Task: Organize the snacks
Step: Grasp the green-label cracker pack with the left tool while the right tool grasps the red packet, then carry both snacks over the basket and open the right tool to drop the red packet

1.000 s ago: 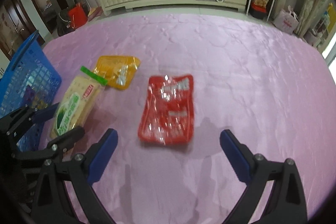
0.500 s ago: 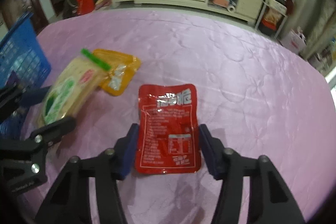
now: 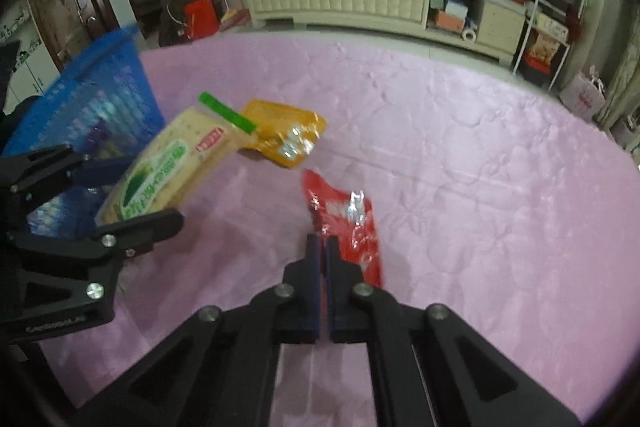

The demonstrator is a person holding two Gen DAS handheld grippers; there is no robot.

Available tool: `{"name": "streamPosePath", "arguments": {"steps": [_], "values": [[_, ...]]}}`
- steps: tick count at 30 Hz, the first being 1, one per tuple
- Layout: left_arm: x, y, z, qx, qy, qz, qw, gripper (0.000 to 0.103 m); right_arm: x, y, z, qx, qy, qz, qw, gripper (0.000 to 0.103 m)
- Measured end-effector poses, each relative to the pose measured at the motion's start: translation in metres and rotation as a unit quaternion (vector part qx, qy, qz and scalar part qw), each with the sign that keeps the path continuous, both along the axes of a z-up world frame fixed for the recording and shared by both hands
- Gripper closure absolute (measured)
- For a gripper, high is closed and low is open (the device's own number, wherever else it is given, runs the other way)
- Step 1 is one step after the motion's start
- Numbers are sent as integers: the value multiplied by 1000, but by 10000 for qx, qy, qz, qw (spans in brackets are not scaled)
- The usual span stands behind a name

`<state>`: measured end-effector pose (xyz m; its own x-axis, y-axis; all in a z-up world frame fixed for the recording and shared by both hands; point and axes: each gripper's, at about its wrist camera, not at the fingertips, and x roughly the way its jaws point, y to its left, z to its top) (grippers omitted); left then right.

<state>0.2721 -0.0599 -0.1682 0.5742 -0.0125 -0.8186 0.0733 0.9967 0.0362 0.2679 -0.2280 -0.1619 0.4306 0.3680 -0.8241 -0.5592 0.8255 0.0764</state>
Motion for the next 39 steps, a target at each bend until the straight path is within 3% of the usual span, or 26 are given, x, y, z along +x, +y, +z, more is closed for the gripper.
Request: {"name": "streamPosePath", "arguments": {"steps": [14, 23, 31, 39], "values": [[-76, 17, 82, -131, -574, 28, 9983, 50, -71, 4, 98, 337, -551, 167, 9978, 99], [-117, 59, 120, -162, -902, 138, 9957, 50, -101, 38, 143, 549, -916, 451, 9933, 99], [-138, 112, 136, -39, -1053, 461, 9934, 50, -112, 95, 160, 609, -1112, 871, 9881, 99], [-150, 157, 134, 46, -1056, 772, 9914, 50, -106, 157, 150, 544, -1018, 1297, 9848, 99]]}}
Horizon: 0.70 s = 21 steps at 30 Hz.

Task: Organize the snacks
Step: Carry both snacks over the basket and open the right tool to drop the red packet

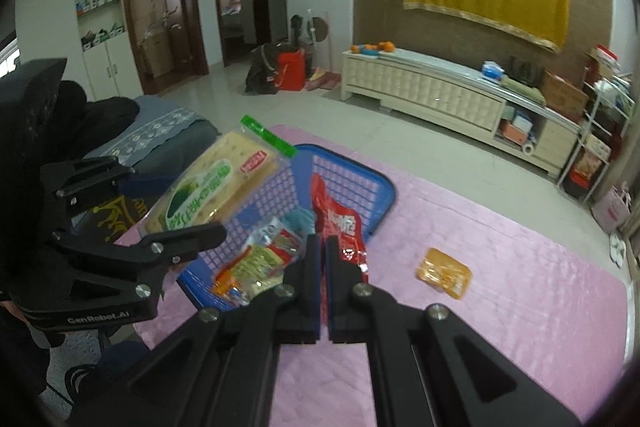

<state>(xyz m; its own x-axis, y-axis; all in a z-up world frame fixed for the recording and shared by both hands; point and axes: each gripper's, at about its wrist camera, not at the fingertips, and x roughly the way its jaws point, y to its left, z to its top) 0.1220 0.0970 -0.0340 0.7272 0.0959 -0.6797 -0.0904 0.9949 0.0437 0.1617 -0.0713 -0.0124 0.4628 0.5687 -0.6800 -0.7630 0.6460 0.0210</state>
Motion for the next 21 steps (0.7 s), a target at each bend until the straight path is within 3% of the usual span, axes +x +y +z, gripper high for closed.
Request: {"name": "streamPosePath", "arguments": {"steps": [8, 16, 17, 19, 20, 21], "values": [[1, 30, -19, -147, 122, 243, 9995, 50, 16, 49, -27, -356, 188, 231, 9989, 99], [3, 41, -32, -294, 271, 344, 9986, 50, 27, 64, -54, -673, 382, 64, 9970, 98], [3, 42, -34, -302, 295, 343, 9985, 50, 28, 65, -56, -813, 284, -56, 9963, 93], [1, 40, -34, -300, 341, 333, 9984, 50, 27, 65, -58, -918, 105, -147, 9956, 61], [0, 40, -34, -303, 350, 320, 9984, 50, 27, 61, -58, -919, 75, -213, 9955, 28], [-1, 40, -34, -308, 347, 311, 9984, 50, 28, 58, -57, -874, 76, -251, 9958, 14]]}}
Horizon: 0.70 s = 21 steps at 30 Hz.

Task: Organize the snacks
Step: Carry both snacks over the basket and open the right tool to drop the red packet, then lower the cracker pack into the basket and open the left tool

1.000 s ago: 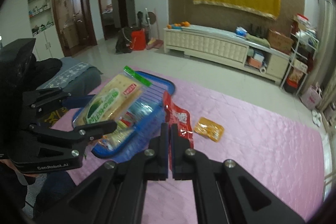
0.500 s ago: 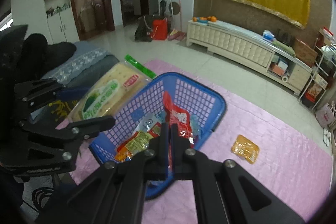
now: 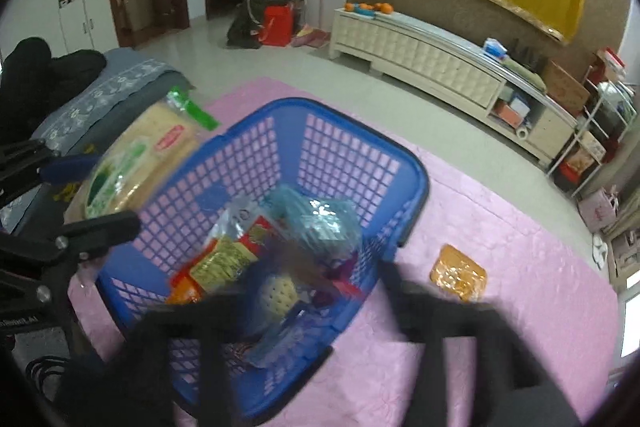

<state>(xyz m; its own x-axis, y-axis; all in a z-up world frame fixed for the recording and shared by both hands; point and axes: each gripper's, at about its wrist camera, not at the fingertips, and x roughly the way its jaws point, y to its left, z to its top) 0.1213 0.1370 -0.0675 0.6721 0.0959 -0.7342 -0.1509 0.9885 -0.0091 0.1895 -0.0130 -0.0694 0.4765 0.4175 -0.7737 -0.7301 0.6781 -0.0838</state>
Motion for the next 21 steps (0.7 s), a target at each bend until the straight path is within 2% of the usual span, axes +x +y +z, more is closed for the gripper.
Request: {"name": "streamPosePath", "arguments": {"steps": [5, 11, 17, 21], "values": [[-5, -4, 6, 29, -39, -91, 9999, 50, 0, -23, 11, 237, 18, -344, 9991, 13], [-6, -12, 18, 34, -172, -205, 9996, 50, -9, -39, 23, 288, -137, -467, 9984, 0], [1, -20, 19, 64, -207, -372, 9991, 50, -13, -46, 35, 280, -306, -476, 9980, 0], [15, -23, 15, 27, -166, -457, 9988, 50, -8, -48, 32, 235, -301, -513, 9980, 0]]}}
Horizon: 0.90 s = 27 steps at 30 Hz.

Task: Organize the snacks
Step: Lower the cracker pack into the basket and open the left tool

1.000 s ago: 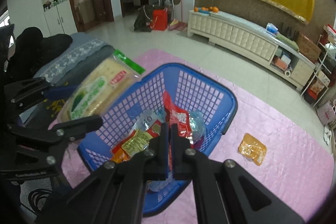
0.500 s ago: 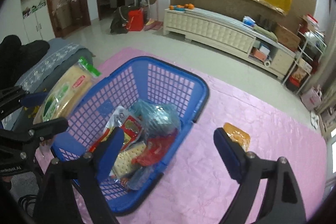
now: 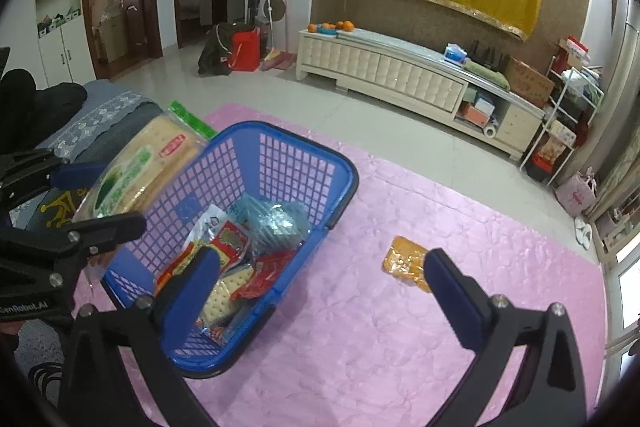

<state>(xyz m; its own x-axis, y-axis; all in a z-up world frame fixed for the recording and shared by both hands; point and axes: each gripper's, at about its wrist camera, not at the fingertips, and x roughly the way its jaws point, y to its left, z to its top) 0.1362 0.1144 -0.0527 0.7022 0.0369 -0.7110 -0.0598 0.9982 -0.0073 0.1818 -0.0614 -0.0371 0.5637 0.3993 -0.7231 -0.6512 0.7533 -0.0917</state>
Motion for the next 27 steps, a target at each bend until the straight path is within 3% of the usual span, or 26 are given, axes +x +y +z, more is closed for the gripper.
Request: {"name": "streamPosePath", "arguments": {"steps": [21, 27], "values": [[76, 12, -46, -187, 452, 7, 9988, 50, 52, -11, -38, 171, 431, -463, 9979, 0], [72, 0, -45, -156, 419, -225, 9987, 39, 55, -21, -39, 183, 442, -526, 9975, 0]]}}
